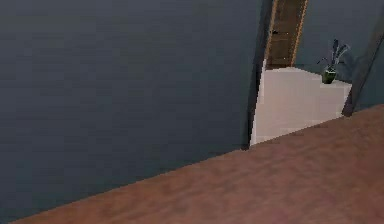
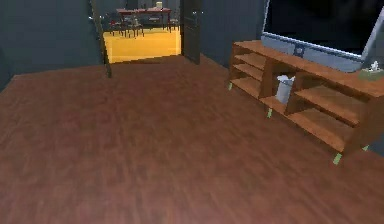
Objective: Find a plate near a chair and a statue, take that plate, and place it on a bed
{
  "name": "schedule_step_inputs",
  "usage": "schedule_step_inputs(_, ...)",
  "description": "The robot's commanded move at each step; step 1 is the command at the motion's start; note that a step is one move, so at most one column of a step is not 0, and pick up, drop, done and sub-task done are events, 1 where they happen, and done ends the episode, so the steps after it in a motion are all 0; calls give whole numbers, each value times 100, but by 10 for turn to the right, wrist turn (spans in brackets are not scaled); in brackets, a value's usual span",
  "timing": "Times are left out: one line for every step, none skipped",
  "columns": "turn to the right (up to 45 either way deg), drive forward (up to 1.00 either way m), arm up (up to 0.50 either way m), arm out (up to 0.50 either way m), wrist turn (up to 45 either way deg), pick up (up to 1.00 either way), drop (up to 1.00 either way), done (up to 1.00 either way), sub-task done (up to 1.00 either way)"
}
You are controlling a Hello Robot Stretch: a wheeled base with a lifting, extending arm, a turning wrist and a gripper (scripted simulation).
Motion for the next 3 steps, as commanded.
schedule_step_inputs(-330,0,0,0,0,0,0,0,0)
schedule_step_inputs(0,45,0,0,0,0,0,0,0)
schedule_step_inputs(-270,0,0,0,0,0,0,0,0)
